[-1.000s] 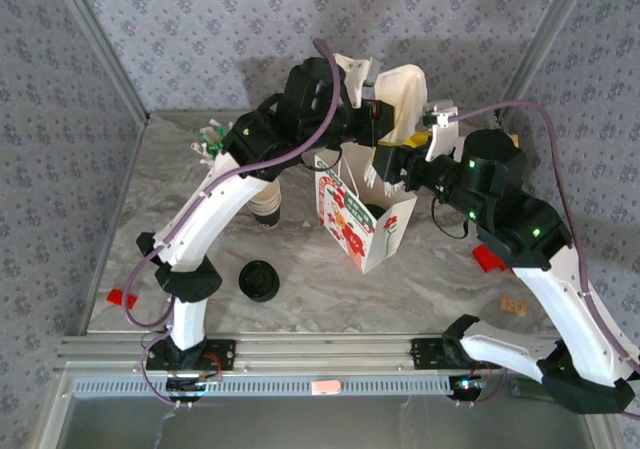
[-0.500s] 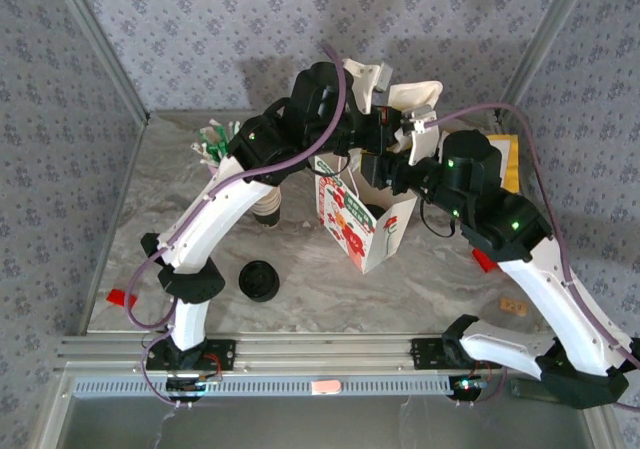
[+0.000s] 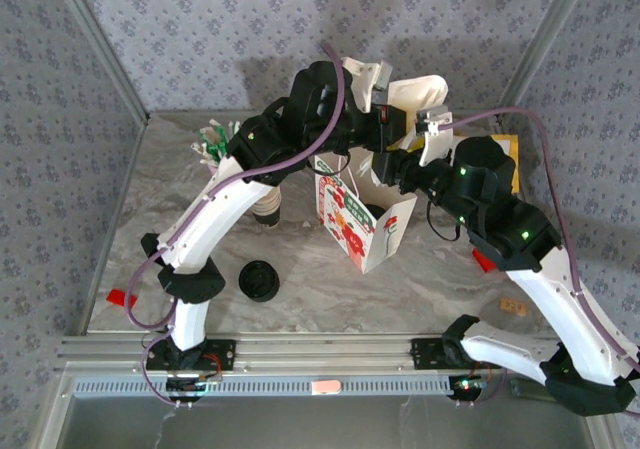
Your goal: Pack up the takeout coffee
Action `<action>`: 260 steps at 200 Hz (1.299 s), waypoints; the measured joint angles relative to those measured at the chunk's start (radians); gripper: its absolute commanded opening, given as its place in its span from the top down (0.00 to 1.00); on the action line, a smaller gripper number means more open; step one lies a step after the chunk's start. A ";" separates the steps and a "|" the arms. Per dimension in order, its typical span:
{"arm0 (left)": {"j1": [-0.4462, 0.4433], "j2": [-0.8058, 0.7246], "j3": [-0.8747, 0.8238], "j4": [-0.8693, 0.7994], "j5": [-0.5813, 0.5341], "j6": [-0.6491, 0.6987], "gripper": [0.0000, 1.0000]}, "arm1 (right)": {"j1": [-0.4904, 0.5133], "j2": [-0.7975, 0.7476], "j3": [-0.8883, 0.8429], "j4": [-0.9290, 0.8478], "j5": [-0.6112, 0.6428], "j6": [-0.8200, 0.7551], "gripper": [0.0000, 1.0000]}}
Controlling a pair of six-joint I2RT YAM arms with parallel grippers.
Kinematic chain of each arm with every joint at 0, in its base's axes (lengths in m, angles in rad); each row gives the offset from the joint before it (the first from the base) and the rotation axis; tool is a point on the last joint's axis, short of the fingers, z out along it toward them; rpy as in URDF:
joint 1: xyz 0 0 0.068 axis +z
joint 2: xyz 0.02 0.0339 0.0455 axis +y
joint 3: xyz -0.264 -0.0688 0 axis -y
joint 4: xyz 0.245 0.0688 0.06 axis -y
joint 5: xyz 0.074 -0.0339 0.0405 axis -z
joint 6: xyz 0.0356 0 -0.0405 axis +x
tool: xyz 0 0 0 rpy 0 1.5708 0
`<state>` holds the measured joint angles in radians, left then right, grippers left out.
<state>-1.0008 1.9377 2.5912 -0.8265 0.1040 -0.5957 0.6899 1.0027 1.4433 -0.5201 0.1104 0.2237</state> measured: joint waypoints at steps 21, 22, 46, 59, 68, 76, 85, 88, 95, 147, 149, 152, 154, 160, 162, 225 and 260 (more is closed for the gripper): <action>0.000 0.000 0.000 0.001 0.000 0.000 0.92 | 0.000 0.000 -0.001 -0.003 0.025 0.005 0.46; 0.000 0.000 0.000 0.001 0.000 0.000 0.92 | 0.000 0.000 -0.001 -0.003 0.025 0.006 0.46; 0.000 0.000 0.000 0.008 0.000 0.000 0.92 | 0.000 0.002 -0.001 -0.004 0.045 0.015 0.51; 0.000 0.000 0.000 0.008 0.000 0.000 0.92 | 0.000 0.005 -0.001 -0.003 0.059 0.021 0.54; 0.000 0.000 0.000 0.008 0.000 0.000 0.92 | 0.000 0.008 -0.001 -0.003 0.066 0.021 0.58; 0.000 0.000 0.000 0.007 0.000 0.000 0.92 | 0.000 0.011 -0.001 -0.002 0.071 0.025 0.60; 0.000 0.000 0.000 0.007 0.000 0.000 0.92 | 0.000 0.013 -0.001 0.000 0.074 0.026 0.64; 0.000 0.000 0.000 0.007 0.000 0.000 0.92 | 0.000 0.014 -0.001 0.000 0.077 0.025 0.65; 0.000 0.000 0.000 0.007 0.000 0.000 0.92 | 0.000 0.014 0.000 0.002 0.078 0.027 0.67; -0.001 0.002 0.000 0.007 0.001 0.000 0.83 | 0.001 0.015 0.001 0.001 0.097 0.029 0.88; -0.001 0.002 0.000 0.007 0.000 0.000 0.82 | 0.001 0.015 0.001 0.001 0.099 0.030 0.88; -0.001 0.002 0.000 0.007 0.001 0.000 0.81 | 0.001 0.015 0.001 0.001 0.101 0.032 0.88; -0.001 0.002 0.000 0.007 0.001 0.002 0.79 | 0.001 0.015 0.001 0.001 0.103 0.030 0.88; -0.001 0.002 0.000 0.007 0.001 0.001 0.75 | 0.001 0.016 0.001 0.000 0.105 0.030 0.89; -0.001 0.002 0.000 0.006 0.000 0.003 0.73 | 0.001 0.016 0.001 0.000 0.106 0.030 0.89; -0.001 -0.002 0.000 0.006 -0.032 0.029 0.34 | -0.005 0.016 0.008 -0.048 0.109 0.031 0.92; 0.000 -0.044 -0.006 -0.011 -0.092 0.090 0.27 | -0.040 0.011 0.035 -0.121 0.062 0.034 0.92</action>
<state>-1.0004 1.8935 2.5847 -0.8375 0.0124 -0.5060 0.6495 1.0142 1.4788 -0.6415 0.1722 0.2581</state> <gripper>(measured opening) 0.725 0.082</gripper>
